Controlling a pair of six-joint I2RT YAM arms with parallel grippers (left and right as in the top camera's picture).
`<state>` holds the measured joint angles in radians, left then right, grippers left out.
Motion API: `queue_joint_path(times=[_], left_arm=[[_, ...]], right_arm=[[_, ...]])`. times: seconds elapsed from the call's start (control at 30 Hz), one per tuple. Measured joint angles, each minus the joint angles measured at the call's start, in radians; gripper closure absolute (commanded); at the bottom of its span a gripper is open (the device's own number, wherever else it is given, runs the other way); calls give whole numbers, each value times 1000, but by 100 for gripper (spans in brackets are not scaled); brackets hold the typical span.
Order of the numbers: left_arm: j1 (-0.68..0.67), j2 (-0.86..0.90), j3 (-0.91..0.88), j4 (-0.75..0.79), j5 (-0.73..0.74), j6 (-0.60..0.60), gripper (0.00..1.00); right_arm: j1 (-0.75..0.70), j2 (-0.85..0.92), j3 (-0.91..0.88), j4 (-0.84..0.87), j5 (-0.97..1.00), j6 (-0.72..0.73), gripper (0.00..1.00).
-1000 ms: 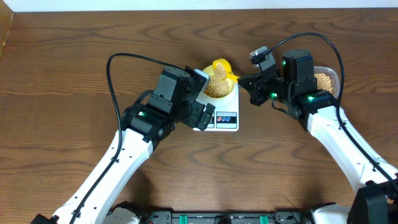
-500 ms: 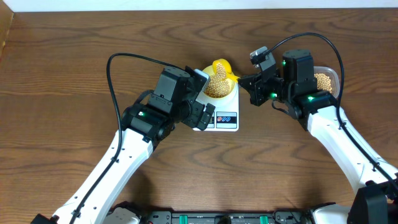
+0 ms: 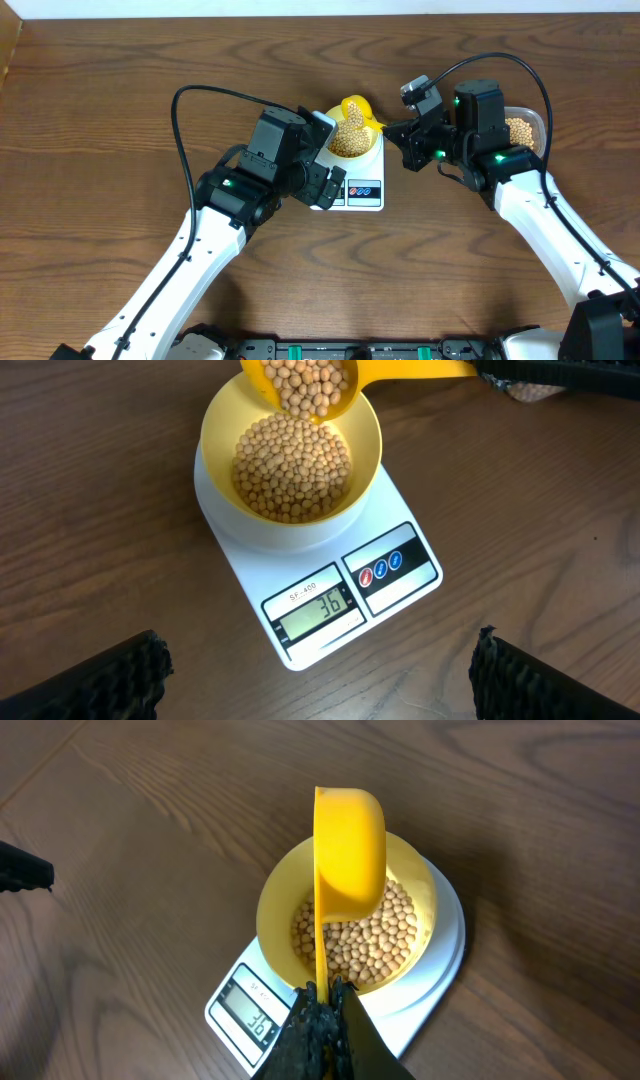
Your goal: Scoop item into bowl and weigh 50g on scale
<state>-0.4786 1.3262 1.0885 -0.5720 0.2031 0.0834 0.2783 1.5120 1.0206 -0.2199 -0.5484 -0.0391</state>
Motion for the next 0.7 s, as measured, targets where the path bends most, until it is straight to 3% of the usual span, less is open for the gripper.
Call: queue_joint_path(times=[0.7], left_arm=[[0, 0, 0, 0, 0, 0, 2]], right_arm=[[0, 0, 0, 0, 30, -53, 99]])
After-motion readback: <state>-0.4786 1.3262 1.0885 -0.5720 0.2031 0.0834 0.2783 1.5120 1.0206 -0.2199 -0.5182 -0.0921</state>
